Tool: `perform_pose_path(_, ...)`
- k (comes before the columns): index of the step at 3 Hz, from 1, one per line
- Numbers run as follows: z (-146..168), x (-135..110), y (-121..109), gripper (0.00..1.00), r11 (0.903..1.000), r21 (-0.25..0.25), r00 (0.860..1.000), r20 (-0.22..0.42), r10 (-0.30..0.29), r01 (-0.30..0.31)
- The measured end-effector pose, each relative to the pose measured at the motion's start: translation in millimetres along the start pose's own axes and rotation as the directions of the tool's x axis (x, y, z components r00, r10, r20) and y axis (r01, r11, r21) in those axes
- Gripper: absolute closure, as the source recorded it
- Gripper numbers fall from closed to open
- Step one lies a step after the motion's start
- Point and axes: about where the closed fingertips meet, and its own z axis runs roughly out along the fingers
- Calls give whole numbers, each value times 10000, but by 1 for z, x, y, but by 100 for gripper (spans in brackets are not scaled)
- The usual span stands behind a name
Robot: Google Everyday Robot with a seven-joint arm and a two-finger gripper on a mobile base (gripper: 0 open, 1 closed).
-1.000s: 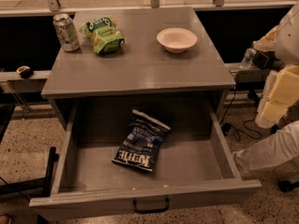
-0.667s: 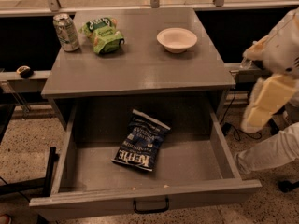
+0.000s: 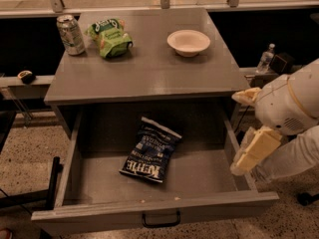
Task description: Pick blue chip bag from top drawer and place on counter
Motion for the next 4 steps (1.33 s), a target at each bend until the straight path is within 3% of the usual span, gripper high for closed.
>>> perform_pose_path(1,19,-3,6,0,9933,-1151,9969,780,-40,130)
perform_pose_path(2,64,-18,25,0,9710,-2304,9847,1725,-245,645)
perform_pose_path(3,150,-28,52,0,9576,-2654,9664,2533,-429,1121)
perform_pose_path(4,150,-28,52,0,9577,-2650,9665,2532,-429,1120)
